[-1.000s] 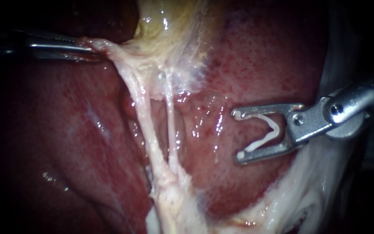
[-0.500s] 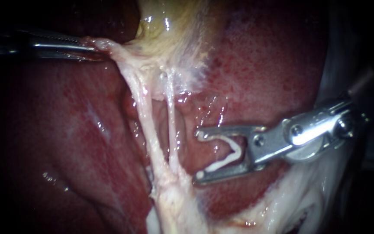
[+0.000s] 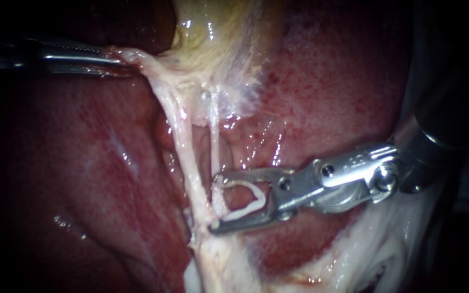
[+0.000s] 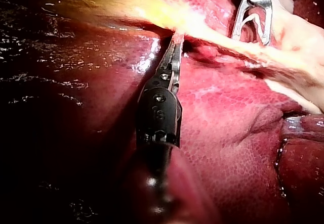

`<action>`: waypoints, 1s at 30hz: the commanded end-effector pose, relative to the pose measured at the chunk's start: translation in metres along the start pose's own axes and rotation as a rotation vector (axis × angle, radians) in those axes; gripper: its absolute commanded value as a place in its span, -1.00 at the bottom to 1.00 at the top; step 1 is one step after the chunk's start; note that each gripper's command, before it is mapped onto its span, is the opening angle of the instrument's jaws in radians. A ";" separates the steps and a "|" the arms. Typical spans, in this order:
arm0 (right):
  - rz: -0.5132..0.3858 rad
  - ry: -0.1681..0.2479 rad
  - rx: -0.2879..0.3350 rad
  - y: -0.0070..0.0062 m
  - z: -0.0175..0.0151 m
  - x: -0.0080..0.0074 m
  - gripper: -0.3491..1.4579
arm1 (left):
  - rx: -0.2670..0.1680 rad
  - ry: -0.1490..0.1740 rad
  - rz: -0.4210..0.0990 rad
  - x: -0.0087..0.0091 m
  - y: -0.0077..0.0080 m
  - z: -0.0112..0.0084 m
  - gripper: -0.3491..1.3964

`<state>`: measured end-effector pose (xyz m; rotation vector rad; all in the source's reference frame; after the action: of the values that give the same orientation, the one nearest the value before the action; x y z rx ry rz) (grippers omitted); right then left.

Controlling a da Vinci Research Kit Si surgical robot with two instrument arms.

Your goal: Clipping first clip left tube

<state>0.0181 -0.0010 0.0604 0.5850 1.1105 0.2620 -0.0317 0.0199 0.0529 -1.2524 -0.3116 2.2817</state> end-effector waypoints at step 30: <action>0.014 0.067 0.073 0.0002 0.0006 0.0007 -0.07 | 0.001 0.000 0.000 -0.0001 0.0000 0.0000 -1.00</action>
<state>0.0189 -0.0007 0.0601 0.6526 1.1866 0.2560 -0.0317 0.0199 0.0530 -1.2516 -0.3107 2.2819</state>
